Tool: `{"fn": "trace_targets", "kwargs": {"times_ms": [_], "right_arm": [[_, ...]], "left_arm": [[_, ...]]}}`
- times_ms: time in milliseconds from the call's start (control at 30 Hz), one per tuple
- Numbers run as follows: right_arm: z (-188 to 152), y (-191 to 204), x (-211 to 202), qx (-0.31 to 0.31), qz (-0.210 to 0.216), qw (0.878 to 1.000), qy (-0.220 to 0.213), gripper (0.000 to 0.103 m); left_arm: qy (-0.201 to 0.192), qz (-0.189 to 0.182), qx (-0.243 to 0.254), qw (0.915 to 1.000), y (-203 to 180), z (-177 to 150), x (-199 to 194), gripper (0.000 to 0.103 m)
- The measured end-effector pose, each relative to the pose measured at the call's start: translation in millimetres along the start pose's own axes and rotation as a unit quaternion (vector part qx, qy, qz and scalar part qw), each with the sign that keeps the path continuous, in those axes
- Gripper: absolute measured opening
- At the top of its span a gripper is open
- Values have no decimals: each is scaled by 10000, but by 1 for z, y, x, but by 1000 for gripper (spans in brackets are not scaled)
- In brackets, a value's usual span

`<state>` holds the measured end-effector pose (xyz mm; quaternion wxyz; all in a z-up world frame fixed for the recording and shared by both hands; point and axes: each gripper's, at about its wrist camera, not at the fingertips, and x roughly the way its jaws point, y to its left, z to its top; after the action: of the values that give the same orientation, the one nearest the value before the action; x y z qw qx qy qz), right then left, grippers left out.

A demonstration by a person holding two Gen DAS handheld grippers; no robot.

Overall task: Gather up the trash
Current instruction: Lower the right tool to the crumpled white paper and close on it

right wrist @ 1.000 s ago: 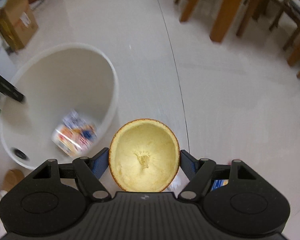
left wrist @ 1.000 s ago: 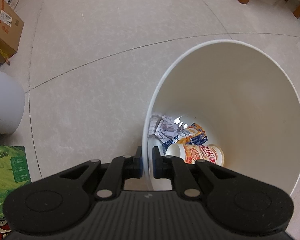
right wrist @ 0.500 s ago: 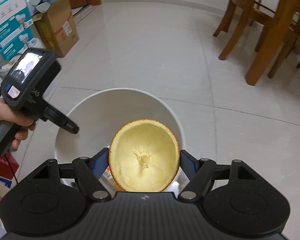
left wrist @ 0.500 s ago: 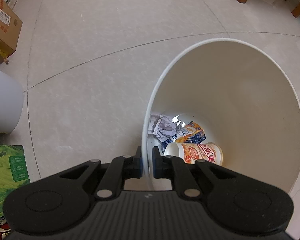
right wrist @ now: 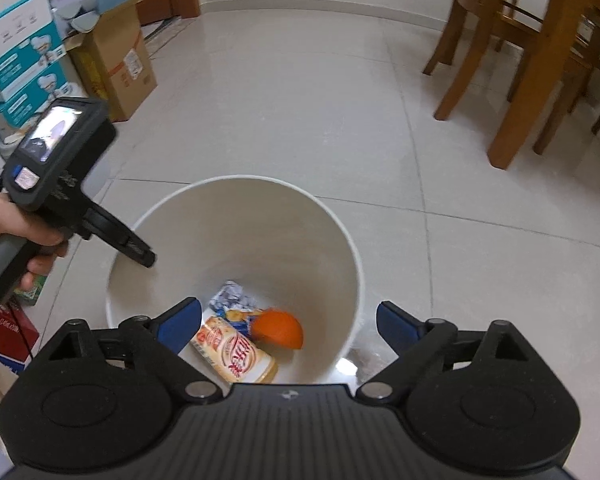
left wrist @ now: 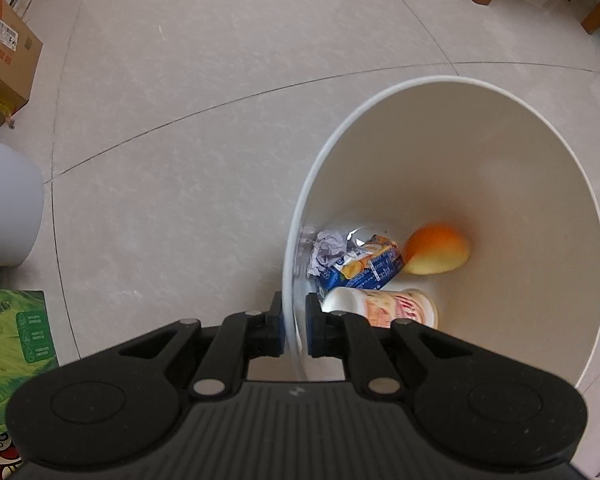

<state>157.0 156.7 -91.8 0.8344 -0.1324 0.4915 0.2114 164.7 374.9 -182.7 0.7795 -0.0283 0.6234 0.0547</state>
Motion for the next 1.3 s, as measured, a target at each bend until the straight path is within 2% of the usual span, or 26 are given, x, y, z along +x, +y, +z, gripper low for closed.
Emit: {"fn": "trace_targets", "kwargs": {"times_ms": [300, 467, 667, 933, 1300], "right_arm": [[-31, -34, -2, 401, -364, 9985, -91, 97], [-61, -59, 9, 593, -496, 9968, -202, 99], [-105, -87, 55, 932, -649, 9933, 201, 99], [-140, -101, 126, 770, -826, 9905, 779, 99], [-188, -129, 216, 1437, -594, 9777, 1415, 95]], "left_arm": [[6, -32, 1, 10000, 2, -1, 0, 7], [2, -43, 24, 10000, 2, -1, 0, 7], [0, -27, 55, 10000, 1, -1, 1, 7], [0, 1, 72, 10000, -3, -1, 2, 7], [71, 0, 100, 9999, -3, 2, 5, 7]]}}
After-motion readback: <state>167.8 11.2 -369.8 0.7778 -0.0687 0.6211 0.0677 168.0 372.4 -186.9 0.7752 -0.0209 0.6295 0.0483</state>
